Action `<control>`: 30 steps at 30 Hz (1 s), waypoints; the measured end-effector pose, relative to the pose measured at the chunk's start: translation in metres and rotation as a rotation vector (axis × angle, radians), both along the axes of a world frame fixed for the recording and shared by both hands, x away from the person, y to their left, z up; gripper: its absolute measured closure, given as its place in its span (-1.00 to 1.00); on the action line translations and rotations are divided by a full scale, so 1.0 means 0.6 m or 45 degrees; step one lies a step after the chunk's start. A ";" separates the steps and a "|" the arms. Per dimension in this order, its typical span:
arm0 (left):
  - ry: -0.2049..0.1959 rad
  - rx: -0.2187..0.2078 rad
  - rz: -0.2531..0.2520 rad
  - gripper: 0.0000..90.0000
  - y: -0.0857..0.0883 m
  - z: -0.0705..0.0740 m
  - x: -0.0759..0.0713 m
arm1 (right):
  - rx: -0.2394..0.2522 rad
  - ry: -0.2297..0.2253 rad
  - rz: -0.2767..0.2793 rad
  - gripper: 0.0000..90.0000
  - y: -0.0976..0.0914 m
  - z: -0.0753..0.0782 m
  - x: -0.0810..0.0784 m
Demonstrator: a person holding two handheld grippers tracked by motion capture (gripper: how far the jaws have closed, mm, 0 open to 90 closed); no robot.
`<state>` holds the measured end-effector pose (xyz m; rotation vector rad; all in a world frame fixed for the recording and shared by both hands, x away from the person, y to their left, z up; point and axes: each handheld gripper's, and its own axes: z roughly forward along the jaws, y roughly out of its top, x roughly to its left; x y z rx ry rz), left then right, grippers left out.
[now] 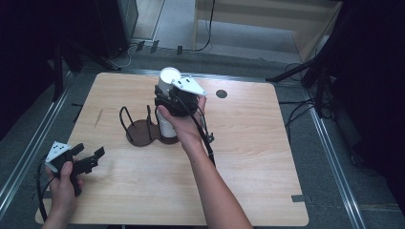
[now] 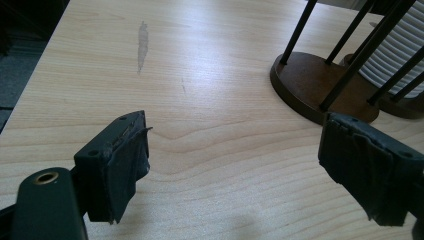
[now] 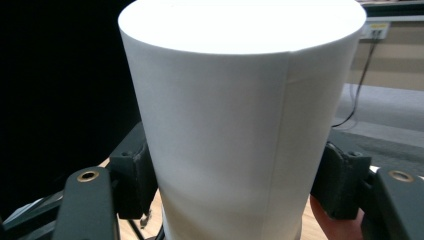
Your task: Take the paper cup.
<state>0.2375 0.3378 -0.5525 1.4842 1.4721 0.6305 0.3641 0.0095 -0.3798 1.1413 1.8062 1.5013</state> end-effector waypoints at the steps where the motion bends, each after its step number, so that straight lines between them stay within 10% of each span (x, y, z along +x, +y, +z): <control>1: 0.001 0.001 0.000 -0.71 0.000 0.000 0.000 | 0.006 0.000 -0.002 -0.33 0.000 0.002 -0.001; 19: 0.004 0.001 -0.003 -0.71 0.001 0.000 0.000 | 0.051 -0.072 -0.106 -0.31 -0.065 0.040 -0.010; 30: 0.008 0.005 -0.005 -0.71 0.001 0.000 0.000 | 0.027 -0.049 -0.162 -0.31 -0.109 0.017 -0.016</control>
